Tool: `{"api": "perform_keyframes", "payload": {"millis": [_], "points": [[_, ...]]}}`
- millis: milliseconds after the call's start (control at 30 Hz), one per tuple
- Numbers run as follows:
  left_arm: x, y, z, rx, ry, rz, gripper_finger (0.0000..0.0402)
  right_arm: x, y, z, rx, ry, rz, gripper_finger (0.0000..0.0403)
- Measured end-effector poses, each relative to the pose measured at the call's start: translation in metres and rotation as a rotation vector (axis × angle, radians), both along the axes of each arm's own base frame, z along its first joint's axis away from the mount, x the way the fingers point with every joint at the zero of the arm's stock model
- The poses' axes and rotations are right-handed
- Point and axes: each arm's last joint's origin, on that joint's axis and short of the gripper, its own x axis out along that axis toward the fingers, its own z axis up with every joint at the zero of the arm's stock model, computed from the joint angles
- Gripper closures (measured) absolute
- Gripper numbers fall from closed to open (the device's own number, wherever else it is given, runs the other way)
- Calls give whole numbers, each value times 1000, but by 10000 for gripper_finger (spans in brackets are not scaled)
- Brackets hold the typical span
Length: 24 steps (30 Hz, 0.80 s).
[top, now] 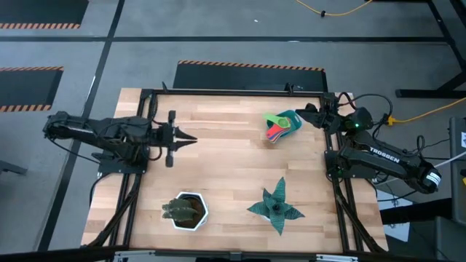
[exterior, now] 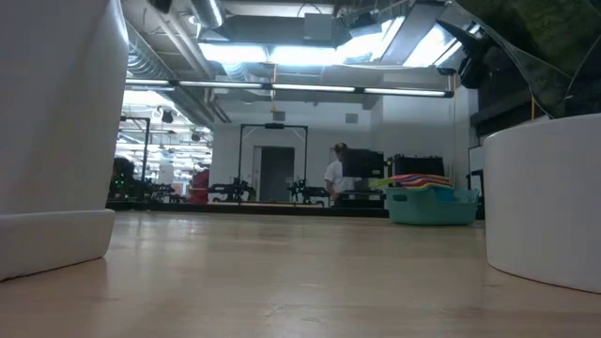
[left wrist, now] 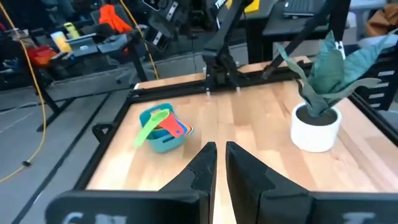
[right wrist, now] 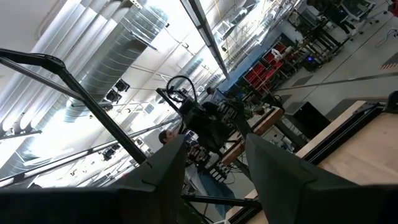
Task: Nest measuring cups in basket
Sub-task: Return to Home Position
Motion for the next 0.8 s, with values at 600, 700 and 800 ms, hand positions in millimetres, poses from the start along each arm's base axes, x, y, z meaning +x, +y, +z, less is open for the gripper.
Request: {"api": "perform_keyframes", "payload": {"millis": [600, 700, 800], "points": [[-40, 7, -109, -36, -199, 58, 374, 0, 0, 0, 1, 0, 0, 230], [-44, 8, -122, -43, -250, 58, 374, 0, 0, 0, 1, 1, -1, 230], [-49, 9, -131, -33, -276, 66, 374, 0, 0, 0, 1, 1, -1, 230]]}}
